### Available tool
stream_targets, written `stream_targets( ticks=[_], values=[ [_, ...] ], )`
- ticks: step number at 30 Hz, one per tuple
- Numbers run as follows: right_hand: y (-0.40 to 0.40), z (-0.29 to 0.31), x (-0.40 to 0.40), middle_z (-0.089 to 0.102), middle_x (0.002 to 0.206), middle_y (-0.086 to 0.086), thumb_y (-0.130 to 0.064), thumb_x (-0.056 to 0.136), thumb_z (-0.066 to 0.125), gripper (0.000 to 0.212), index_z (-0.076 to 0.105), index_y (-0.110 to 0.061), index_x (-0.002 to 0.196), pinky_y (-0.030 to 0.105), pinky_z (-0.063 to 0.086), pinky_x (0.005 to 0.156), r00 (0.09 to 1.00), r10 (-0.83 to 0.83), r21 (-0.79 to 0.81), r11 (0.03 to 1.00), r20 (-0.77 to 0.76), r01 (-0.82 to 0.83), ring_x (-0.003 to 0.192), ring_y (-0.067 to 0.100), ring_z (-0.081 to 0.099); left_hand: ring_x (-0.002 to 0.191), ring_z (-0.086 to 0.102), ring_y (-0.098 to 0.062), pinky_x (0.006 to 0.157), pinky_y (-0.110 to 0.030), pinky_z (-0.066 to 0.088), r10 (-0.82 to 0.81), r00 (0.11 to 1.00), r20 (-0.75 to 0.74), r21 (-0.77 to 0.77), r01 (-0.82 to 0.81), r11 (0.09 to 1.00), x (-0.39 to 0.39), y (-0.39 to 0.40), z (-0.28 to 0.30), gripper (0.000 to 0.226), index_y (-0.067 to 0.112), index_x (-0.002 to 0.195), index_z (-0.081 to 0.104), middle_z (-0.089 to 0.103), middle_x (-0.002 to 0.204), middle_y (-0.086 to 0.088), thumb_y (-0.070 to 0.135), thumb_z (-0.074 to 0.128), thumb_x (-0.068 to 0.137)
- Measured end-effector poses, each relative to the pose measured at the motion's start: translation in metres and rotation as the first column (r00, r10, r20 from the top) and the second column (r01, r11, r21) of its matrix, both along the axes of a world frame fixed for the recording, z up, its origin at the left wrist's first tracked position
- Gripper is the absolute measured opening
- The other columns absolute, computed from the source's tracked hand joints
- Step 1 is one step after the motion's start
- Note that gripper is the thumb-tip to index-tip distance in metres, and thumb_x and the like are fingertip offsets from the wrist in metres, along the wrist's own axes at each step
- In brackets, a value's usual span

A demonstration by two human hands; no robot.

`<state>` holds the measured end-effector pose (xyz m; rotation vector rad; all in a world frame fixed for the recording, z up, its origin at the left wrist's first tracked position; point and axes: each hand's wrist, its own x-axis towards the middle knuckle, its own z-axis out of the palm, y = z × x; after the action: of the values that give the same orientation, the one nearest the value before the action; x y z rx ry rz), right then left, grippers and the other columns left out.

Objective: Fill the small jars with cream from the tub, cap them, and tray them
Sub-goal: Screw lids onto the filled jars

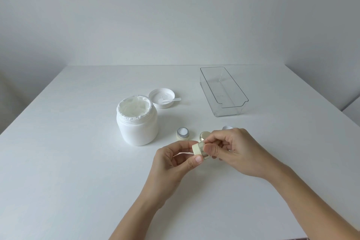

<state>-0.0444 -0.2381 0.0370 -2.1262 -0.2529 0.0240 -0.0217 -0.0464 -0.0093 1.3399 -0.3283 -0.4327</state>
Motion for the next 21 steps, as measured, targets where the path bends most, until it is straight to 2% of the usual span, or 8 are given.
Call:
stream_targets(
  ticks=[2, 5, 7, 8, 11, 14, 17, 21],
  values=[
    [-0.0004, 0.0016, 0.0001, 0.069, 0.085, -0.019, -0.049, 0.083, 0.064, 0.022, 0.07, -0.032, 0.094, 0.018, 0.053, 0.075, 0.999, 0.032, -0.002, 0.999, 0.003, -0.032, 0.079, 0.002, 0.066, 0.099, 0.073, -0.029, 0.093, -0.038, 0.055, 0.014, 1.0, 0.005, 0.007, -0.015, 1.0, 0.0003, 0.0002, -0.0001, 0.022, 0.019, 0.101, 0.075, 0.077, 0.101, -0.01, 0.02, 0.078, 0.079],
    [-0.003, 0.0028, 0.0003, 0.068, 0.092, -0.004, -0.032, 0.084, 0.069, 0.018, 0.069, -0.029, 0.102, 0.025, 0.055, 0.081, 0.995, 0.093, 0.031, 0.995, -0.028, -0.092, 0.087, 0.016, 0.065, 0.097, 0.073, -0.03, 0.087, -0.033, 0.058, 0.021, 1.0, 0.01, -0.001, -0.021, 1.0, 0.0, 0.0006, 0.0003, 0.024, 0.019, 0.1, 0.076, 0.077, 0.1, -0.011, 0.019, 0.079, 0.077],
    [-0.0018, 0.0029, 0.0011, 0.068, 0.083, -0.004, -0.038, 0.085, 0.066, 0.014, 0.069, -0.028, 0.093, 0.032, 0.056, 0.078, 0.997, 0.062, 0.014, 0.998, -0.04, -0.061, 0.079, 0.015, 0.065, 0.094, 0.073, -0.03, 0.082, -0.029, 0.057, 0.024, 1.0, 0.017, -0.009, -0.024, 1.0, -0.0007, 0.0003, 0.0003, 0.026, 0.019, 0.101, 0.076, 0.077, 0.099, -0.014, 0.016, 0.08, 0.076],
    [-0.001, 0.0025, 0.0019, 0.066, 0.075, -0.005, -0.045, 0.087, 0.061, 0.02, 0.068, -0.027, 0.085, 0.034, 0.054, 0.076, 0.998, 0.04, -0.018, 0.999, -0.039, -0.041, 0.071, 0.014, 0.062, 0.092, 0.073, -0.028, 0.08, -0.028, 0.057, 0.026, 0.999, 0.02, -0.013, -0.026, 1.0, -0.0012, 0.0, 0.0001, 0.028, 0.017, 0.102, 0.075, 0.076, 0.098, -0.017, 0.014, 0.081, 0.075],
    [0.0014, 0.001, 0.0029, 0.058, 0.06, 0.003, -0.062, 0.087, 0.042, 0.049, 0.057, -0.02, 0.066, 0.013, 0.038, 0.066, 1.0, 0.012, -0.202, 0.979, -0.005, -0.013, 0.062, 0.02, 0.047, 0.087, 0.073, -0.025, 0.077, -0.026, 0.056, 0.036, 0.999, 0.03, -0.02, -0.036, 0.999, -0.0021, -0.0003, -0.0004, 0.034, 0.01, 0.107, 0.073, 0.075, 0.097, -0.023, 0.008, 0.083, 0.074],
    [-0.0005, 0.004, 0.0024, 0.059, 0.059, 0.003, -0.064, 0.087, 0.035, 0.051, 0.055, -0.023, 0.065, 0.016, 0.039, 0.057, 1.0, -0.028, -0.251, 0.967, 0.012, 0.03, 0.061, 0.013, 0.05, 0.087, 0.074, -0.021, 0.075, -0.023, 0.056, 0.057, 0.997, 0.045, -0.026, -0.056, 0.998, -0.0013, -0.0001, 0.0002, 0.032, 0.01, 0.103, 0.074, 0.078, 0.093, -0.015, 0.01, 0.083, 0.072],
    [-0.0042, 0.0044, 0.0007, 0.066, 0.074, -0.005, -0.06, 0.085, 0.049, 0.032, 0.063, -0.032, 0.079, 0.034, 0.052, 0.066, 0.999, -0.044, -0.115, 0.992, -0.018, 0.042, 0.07, 0.013, 0.062, 0.085, 0.075, -0.019, 0.074, -0.022, 0.056, 0.076, 0.995, 0.06, -0.03, -0.074, 0.997, -0.0002, -0.0003, 0.001, 0.03, 0.013, 0.099, 0.075, 0.079, 0.092, -0.009, 0.012, 0.082, 0.07],
    [-0.0004, 0.0027, -0.0029, 0.064, 0.084, -0.006, -0.042, 0.079, 0.07, 0.02, 0.066, -0.031, 0.095, 0.036, 0.056, 0.075, 0.999, 0.046, -0.029, 0.998, -0.029, -0.047, 0.078, 0.016, 0.064, 0.087, 0.076, -0.024, 0.075, -0.025, 0.058, 0.09, 0.991, 0.101, -0.007, -0.09, 0.996, -0.0014, -0.0011, -0.0008, 0.033, 0.012, 0.102, 0.074, 0.079, 0.092, -0.01, 0.013, 0.085, 0.071]
  ],
)
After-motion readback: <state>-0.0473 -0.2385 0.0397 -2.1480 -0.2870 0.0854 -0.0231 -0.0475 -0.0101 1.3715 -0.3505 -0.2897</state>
